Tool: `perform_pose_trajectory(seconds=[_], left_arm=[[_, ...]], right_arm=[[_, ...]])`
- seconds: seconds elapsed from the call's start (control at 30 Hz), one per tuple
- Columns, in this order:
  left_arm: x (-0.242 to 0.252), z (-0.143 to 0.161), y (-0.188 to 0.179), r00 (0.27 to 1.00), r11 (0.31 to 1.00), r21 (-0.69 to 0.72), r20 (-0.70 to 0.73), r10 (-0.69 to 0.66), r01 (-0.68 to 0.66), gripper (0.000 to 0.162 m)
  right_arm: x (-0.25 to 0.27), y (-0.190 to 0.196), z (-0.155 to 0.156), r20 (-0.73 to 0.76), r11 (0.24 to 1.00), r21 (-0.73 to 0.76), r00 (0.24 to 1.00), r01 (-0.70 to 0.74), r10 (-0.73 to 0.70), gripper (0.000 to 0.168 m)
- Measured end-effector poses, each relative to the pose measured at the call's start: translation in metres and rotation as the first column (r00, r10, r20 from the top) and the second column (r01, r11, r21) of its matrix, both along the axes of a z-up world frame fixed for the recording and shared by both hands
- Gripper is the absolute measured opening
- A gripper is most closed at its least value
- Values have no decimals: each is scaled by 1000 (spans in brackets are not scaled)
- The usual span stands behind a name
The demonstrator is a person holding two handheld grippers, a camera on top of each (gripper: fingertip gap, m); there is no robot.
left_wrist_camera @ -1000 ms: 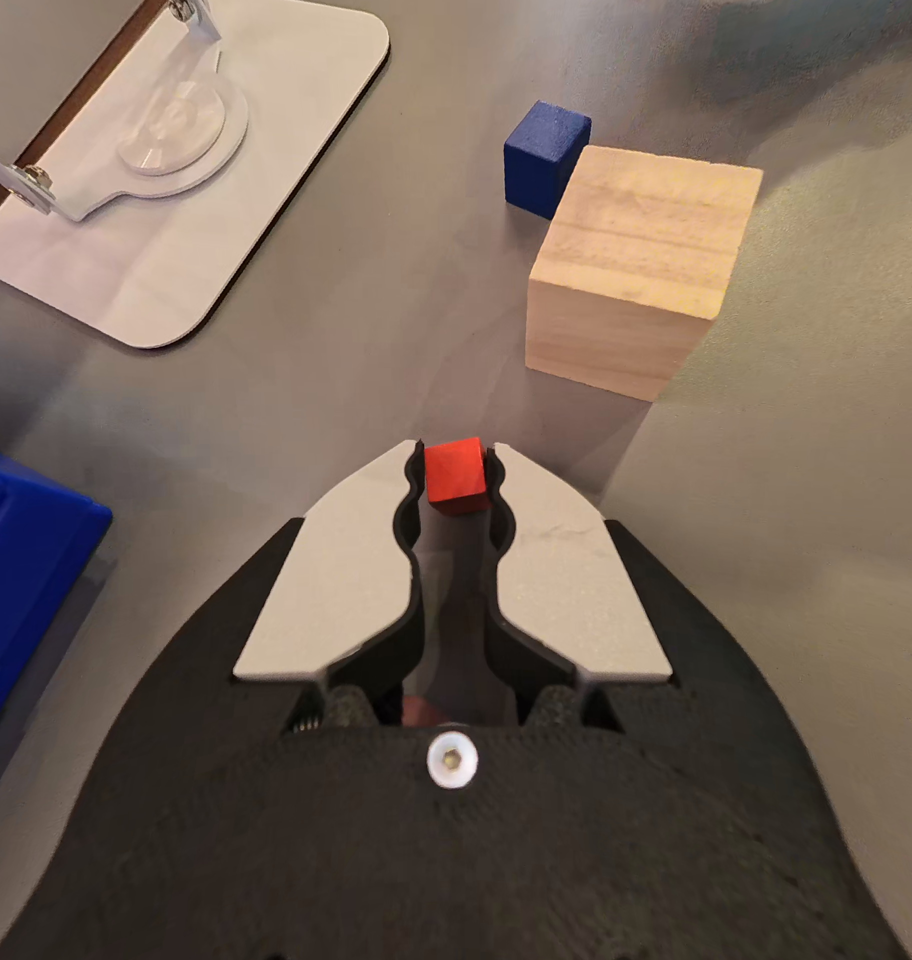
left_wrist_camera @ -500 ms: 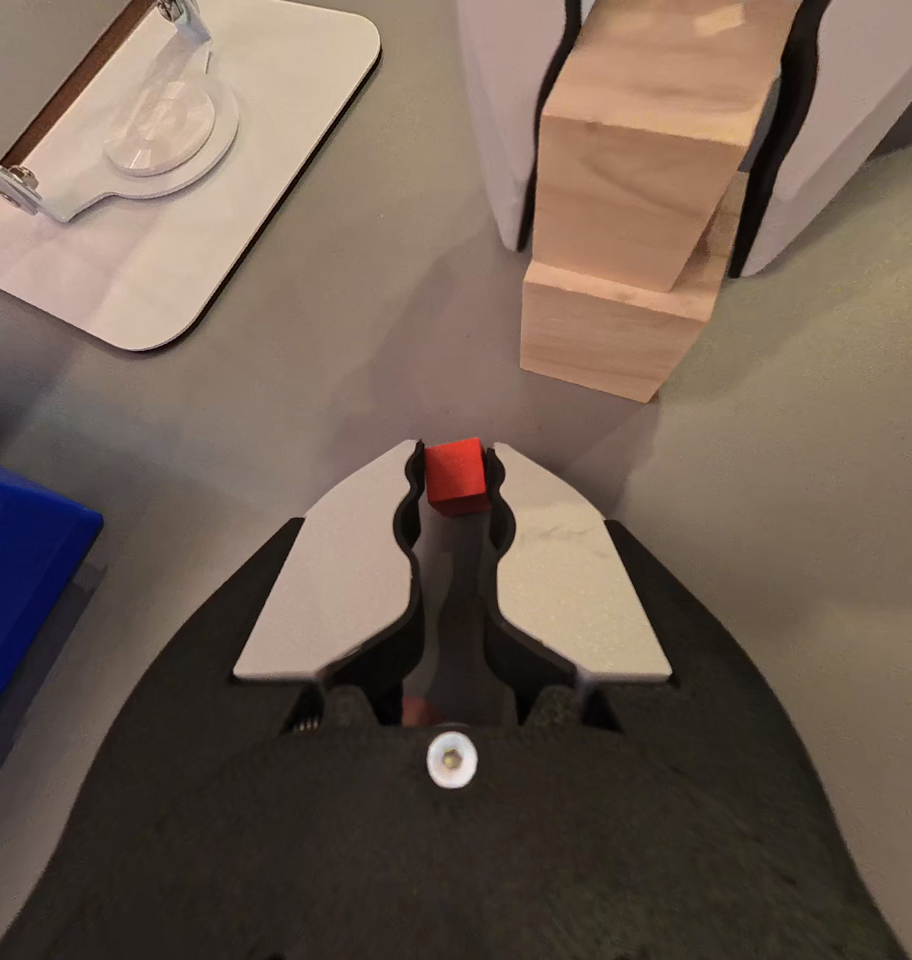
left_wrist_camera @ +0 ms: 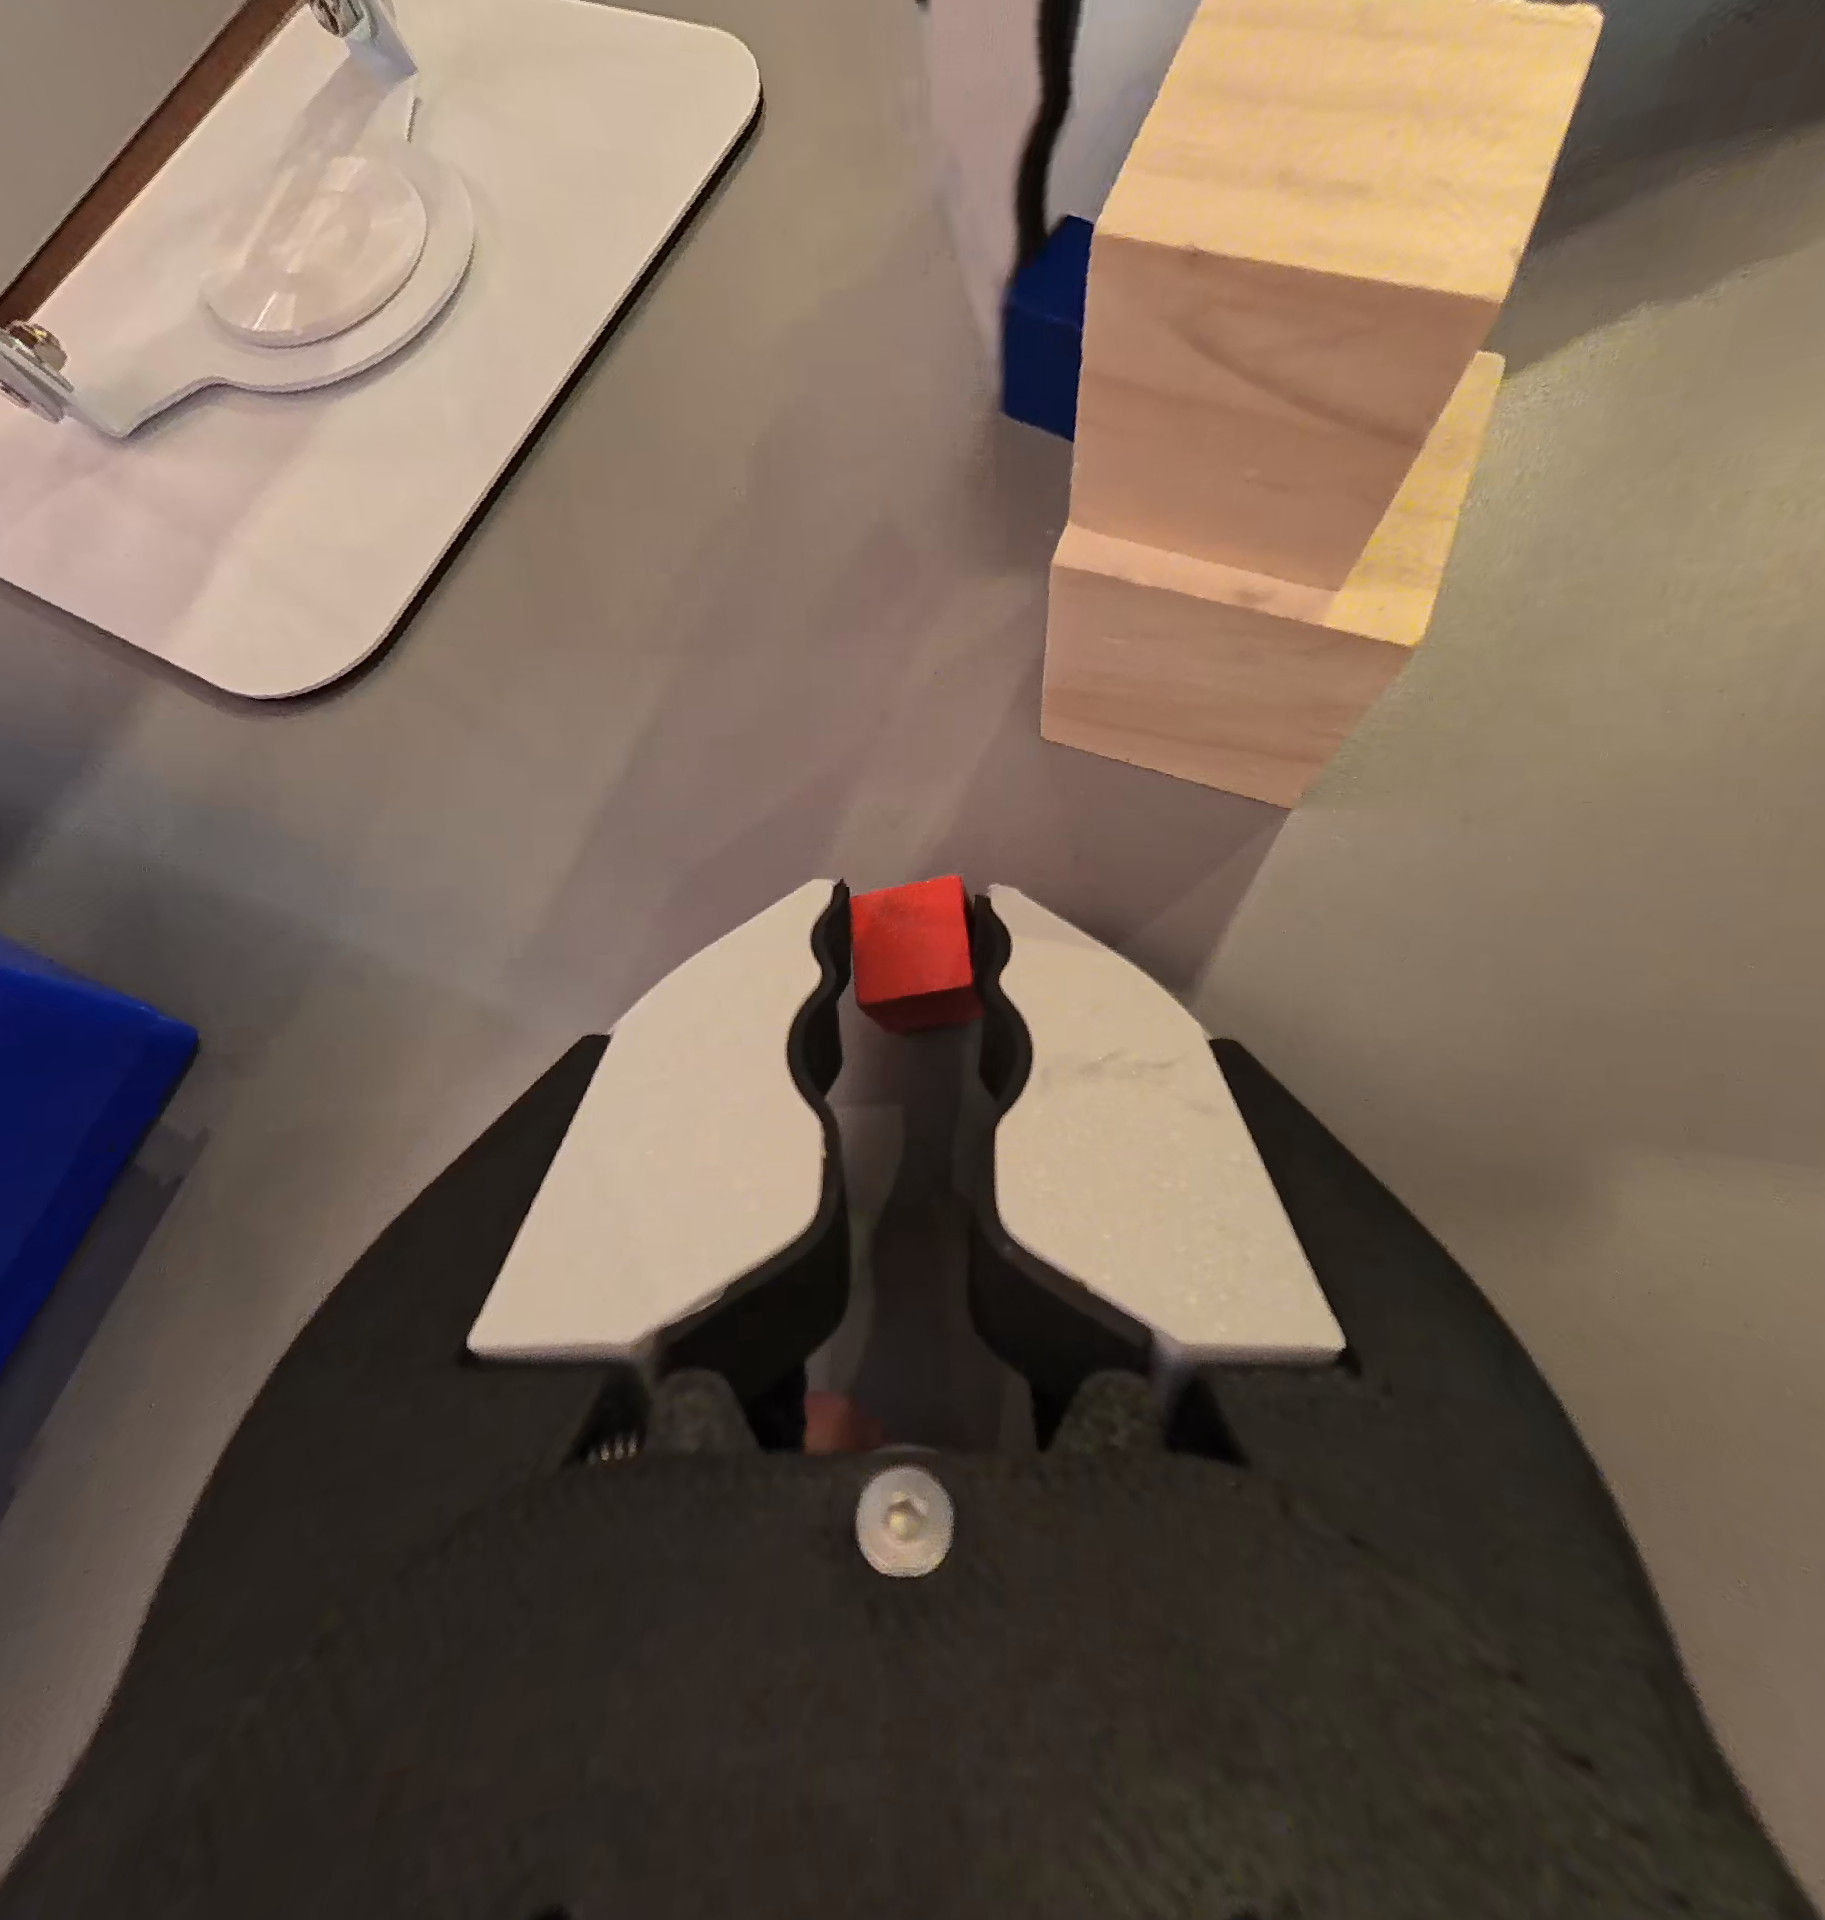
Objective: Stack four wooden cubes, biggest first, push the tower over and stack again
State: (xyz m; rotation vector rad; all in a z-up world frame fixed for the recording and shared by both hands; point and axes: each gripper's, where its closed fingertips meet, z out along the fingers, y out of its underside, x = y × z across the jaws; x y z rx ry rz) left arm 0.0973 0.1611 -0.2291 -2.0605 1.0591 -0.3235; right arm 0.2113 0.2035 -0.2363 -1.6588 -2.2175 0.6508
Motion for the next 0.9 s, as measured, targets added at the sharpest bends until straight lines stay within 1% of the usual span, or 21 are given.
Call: perform_pose_trajectory(seconds=[0.03, 0.1, 0.17, 0.23, 0.27, 0.33, 0.4, 0.5, 0.57, 0.67, 0.7, 0.8, 0.87, 0.9], left_arm=[[0, 0, 0, 1000, 1000, 0, 0, 0, 0, 22], [0, 0, 0, 1000, 1000, -2, 2, 0, 0, 22], [0, 0, 0, 1000, 1000, -3, 3, 0, 0, 22], [0, 0, 0, 1000, 1000, -6, 5, 0, 0, 22], [0, 0, 0, 1000, 1000, -7, 6, 0, 0, 22], [0, 0, 0, 1000, 1000, -5, 4, 0, 0, 22], [0, 0, 0, 1000, 1000, -4, 3, 0, 0, 22], [0, 0, 0, 1000, 1000, -5, 3, 0, 0, 22], [0, 0, 0, 1000, 1000, -4, 3, -1, 1, 22], [0, 0, 0, 1000, 1000, -7, 5, 0, 0, 22], [0, 0, 0, 1000, 1000, -6, 5, 0, 0, 22], [-2, 5, 1, 999, 1000, 7, 31, 14, -14, 22], [-5, 19, 3, 996, 999, 27, 83, 29, -31, 22], [-4, 32, 4, 992, 998, 48, 126, 31, -37, 22]], right_arm=[[-2, 1, -1, -4, 1000, 9, 1000, 2, -2, 29], [-4, 3, 10, -25, 1000, 26, 1000, 6, -6, 29], [-14, -3, 45, -132, 1000, -9, 991, -3, 2, 29], [-24, -13, 79, -211, 999, -10, 977, -33, 30, 29], [-28, -19, 92, -229, 999, -12, 972, -51, 46, 29], [-36, -30, 108, -237, 996, -19, 968, -89, 82, 29], [-42, -37, 109, -205, 993, -19, 973, -114, 108, 29], [-45, -46, 96, -137, 991, -34, 983, -130, 124, 29], [-47, -47, 89, -117, 992, -23, 986, -123, 120, 29], [-49, -52, 91, -135, 992, -37, 984, -125, 119, 30], [-50, -53, 94, -153, 992, -46, 982, -120, 112, 40], [-44, -45, 104, -198, 995, -44, 977, -91, 81, 54], [-36, -39, 112, -247, 996, -59, 968, -65, 49, 56], [-30, -34, 112, -257, 997, -60, 966, -47, 30, 55]])
